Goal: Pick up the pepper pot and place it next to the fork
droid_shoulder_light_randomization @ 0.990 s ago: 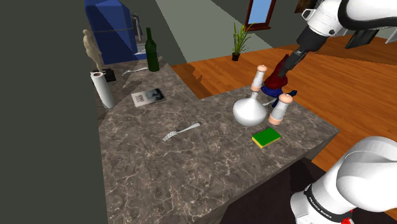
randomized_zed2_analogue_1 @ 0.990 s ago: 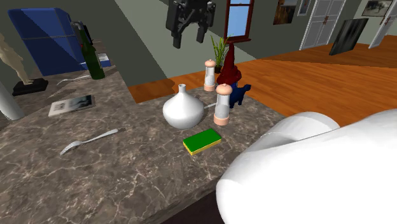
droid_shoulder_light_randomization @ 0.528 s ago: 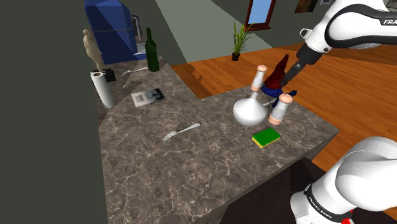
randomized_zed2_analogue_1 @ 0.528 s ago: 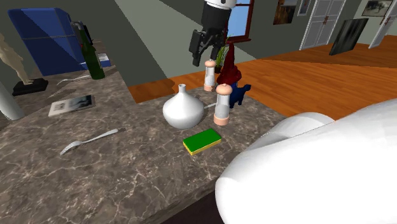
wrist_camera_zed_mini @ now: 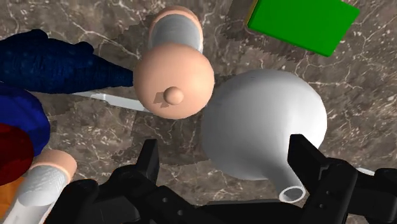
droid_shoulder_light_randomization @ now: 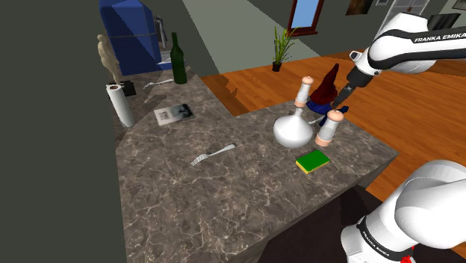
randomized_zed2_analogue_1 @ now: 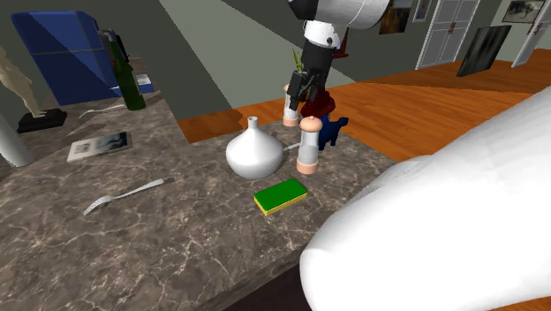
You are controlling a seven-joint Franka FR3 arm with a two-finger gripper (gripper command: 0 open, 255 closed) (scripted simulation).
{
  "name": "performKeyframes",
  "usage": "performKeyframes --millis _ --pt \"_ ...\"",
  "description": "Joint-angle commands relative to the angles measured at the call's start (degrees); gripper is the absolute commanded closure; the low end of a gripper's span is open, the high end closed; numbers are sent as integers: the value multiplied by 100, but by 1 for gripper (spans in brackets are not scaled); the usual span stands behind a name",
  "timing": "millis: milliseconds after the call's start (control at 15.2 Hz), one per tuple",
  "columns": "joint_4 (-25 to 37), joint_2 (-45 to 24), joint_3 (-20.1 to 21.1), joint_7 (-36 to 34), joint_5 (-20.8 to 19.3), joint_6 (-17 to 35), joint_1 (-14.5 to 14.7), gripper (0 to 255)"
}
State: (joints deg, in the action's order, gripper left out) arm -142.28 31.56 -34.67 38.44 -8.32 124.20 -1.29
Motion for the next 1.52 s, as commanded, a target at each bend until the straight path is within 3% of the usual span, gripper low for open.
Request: performKeyframes --millis 0,132,660,1122,1188,1452 --pt "74 -344 -343 349 86 239 104 0" --pt "162 -645 -633 650 209 413 219 0" --pt "-102 -1081 -875 841 450 1073 443 0" --pt "-102 -1081 -874 842 451 1073 443 0" --pt "-102 -1081 -874 842 451 1073 443 255" --pt "-100 -1082 -876 844 452 1072 443 255"
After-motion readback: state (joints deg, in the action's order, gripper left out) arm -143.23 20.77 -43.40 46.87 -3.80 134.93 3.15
